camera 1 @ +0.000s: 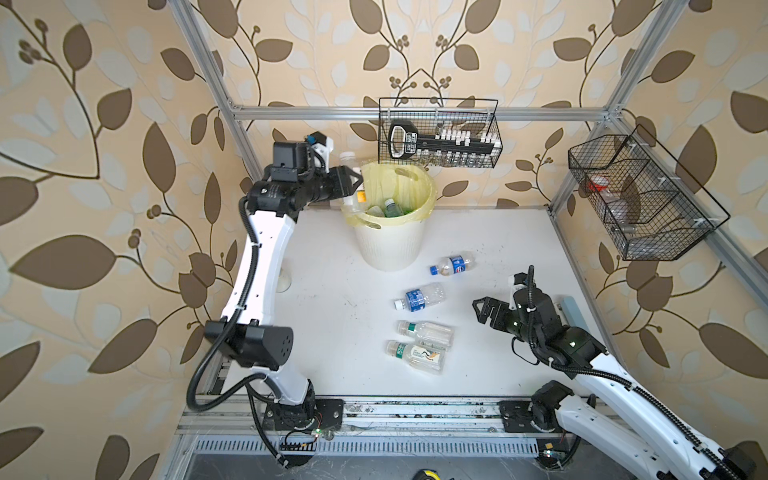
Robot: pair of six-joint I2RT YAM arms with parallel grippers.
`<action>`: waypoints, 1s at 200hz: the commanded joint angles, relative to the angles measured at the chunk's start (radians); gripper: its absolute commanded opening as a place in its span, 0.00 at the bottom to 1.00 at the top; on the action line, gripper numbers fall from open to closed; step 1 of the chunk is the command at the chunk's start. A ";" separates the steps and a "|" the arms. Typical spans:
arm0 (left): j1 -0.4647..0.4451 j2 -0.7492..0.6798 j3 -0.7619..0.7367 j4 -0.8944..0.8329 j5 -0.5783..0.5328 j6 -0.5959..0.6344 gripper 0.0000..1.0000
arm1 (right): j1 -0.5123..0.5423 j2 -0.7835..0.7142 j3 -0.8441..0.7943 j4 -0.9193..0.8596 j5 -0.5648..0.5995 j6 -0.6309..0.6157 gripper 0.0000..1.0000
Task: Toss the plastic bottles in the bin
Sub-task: 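Lift the orange-labelled bottle with the left gripper and carry it over the bin, then open the left gripper to drop the orange-labelled bottle into the bin, then draw the left gripper back while the right gripper reaches toward the green-labelled bottles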
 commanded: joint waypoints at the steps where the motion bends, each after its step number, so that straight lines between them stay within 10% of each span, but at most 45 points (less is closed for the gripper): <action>1: -0.007 0.143 0.189 -0.017 -0.076 -0.040 0.99 | -0.004 -0.018 0.043 -0.051 0.017 -0.004 1.00; 56: -0.029 -0.076 0.106 0.024 -0.189 0.023 0.99 | -0.003 -0.097 0.038 -0.090 0.053 0.005 1.00; 122: -0.029 -0.421 -0.344 0.122 -0.258 0.127 0.99 | 0.004 -0.113 0.035 -0.046 0.028 0.014 1.00; 200: -0.029 -0.563 -0.597 0.086 -0.058 0.265 0.99 | 0.056 -0.154 0.046 -0.133 0.036 -0.119 1.00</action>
